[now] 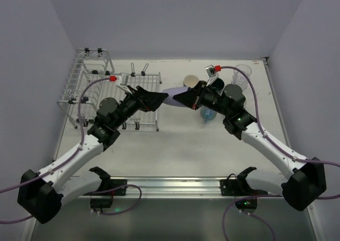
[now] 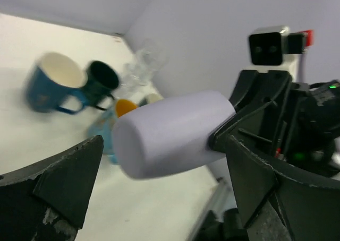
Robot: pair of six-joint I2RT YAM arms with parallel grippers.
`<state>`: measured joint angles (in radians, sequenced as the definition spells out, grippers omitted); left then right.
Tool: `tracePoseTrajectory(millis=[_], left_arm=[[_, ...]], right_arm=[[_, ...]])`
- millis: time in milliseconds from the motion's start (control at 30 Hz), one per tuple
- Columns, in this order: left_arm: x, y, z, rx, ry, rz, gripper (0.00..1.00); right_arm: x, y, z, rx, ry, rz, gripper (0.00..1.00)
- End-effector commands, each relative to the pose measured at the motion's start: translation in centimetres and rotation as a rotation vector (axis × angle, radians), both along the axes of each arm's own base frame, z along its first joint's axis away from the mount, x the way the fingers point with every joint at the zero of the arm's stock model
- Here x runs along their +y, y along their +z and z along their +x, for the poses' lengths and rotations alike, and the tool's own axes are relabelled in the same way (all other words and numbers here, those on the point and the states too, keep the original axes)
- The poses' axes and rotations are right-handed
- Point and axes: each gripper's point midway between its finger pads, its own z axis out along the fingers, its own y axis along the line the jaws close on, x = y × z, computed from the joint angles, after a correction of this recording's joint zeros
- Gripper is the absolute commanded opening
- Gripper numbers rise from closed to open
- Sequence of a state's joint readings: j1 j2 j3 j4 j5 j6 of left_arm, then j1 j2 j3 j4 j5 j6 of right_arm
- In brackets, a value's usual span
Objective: Unload the cups from the dish rack
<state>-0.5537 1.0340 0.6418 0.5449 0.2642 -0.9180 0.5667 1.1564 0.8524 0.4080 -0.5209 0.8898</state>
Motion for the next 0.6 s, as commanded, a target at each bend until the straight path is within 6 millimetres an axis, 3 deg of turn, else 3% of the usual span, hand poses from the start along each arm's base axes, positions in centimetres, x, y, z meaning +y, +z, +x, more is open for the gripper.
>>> tracePoseTrajectory(millis=[0, 67, 100, 167, 200, 267, 300, 367, 400, 433, 567], left_arm=[[5.1, 1.8, 1.2, -0.09, 0.263, 0.299, 1.0], [7.3, 1.2, 1.2, -0.057, 0.35, 0.398, 1.0], [8.2, 1.7, 0.7, -0.089, 0.368, 0.436, 1.0], [9.4, 1.2, 0.0, -0.086, 0.383, 0.509, 1.0], [10.0, 1.7, -0.7, -0.127, 0.385, 0.544, 1.0], [10.8, 0.7, -1.7, -0.133, 0.375, 0.602, 1.0], [11.6, 0.9, -2.4, -0.157, 0.386, 0.62, 1.0], [12.9, -0.6, -2.8, -0.129, 0.419, 0.665, 1.0], [13.4, -0.6, -3.2, -0.141, 0.435, 0.667, 1.0], [13.7, -2.0, -3.2, -0.124, 0.439, 0.69, 1.0], [14.7, -3.8, -3.3, -0.111, 0.473, 0.728, 1.0]], right_arm=[[-3.3, -4.5, 2.7, -0.018, -0.185, -0.34, 0.0], [-4.6, -7.3, 3.5, 0.011, -0.229, -0.492, 0.0], [-4.9, -7.3, 3.9, 0.006, -0.238, -0.528, 0.0], [-5.9, -10.9, 4.6, 0.067, -0.237, -0.696, 0.0], [-6.0, -10.6, 5.3, 0.062, -0.244, -0.735, 0.0], [-7.0, -13.9, 6.0, 0.122, -0.242, -0.877, 0.0], [-7.1, -13.6, 6.5, 0.11, -0.246, -0.909, 0.0], [-7.5, -15.9, 6.8, 0.161, -0.231, -1.008, 0.0], [-7.1, -15.5, 7.3, 0.146, -0.241, -1.03, 0.0], [-7.2, -15.9, 7.5, 0.15, -0.247, -1.064, 0.0], [-6.4, -18.0, 7.9, 0.166, -0.235, -1.182, 0.0]])
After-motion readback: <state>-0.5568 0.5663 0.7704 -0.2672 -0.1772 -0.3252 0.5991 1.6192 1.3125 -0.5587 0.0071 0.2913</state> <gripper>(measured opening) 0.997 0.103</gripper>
